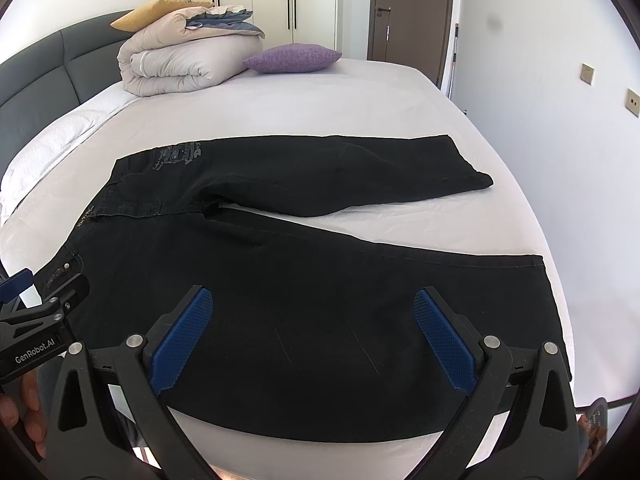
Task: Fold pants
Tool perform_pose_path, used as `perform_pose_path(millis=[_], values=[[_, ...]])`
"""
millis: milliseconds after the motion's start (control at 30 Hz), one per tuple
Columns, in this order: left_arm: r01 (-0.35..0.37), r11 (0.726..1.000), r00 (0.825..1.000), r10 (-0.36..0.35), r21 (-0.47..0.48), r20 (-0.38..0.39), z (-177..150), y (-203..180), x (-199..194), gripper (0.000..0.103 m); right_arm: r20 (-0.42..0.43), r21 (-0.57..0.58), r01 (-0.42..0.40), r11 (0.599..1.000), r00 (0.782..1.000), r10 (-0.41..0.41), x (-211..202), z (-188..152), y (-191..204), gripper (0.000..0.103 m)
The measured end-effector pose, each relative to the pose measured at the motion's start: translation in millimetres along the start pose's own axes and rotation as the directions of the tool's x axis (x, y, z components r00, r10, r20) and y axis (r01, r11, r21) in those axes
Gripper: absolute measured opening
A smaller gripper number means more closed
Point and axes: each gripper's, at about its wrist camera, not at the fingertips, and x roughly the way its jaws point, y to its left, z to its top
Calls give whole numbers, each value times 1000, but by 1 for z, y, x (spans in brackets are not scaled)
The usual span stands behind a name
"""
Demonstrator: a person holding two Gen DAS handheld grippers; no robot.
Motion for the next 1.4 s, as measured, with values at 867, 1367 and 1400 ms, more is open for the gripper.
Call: perform_pose_path(millis=[867, 1367, 1400], values=[[93, 989, 993, -84, 116, -84, 129, 67, 153, 103, -42, -132, -200, 971, 980, 196, 99, 76, 11, 103], [336, 820, 903, -140, 464, -406, 262, 70, 331, 71, -160, -169, -495, 852, 867, 472, 173, 98, -3, 88], [337, 806, 901, -126, 487, -415, 263, 68, 335, 71, -170, -165, -506, 847, 860, 481, 177, 99, -2, 87]])
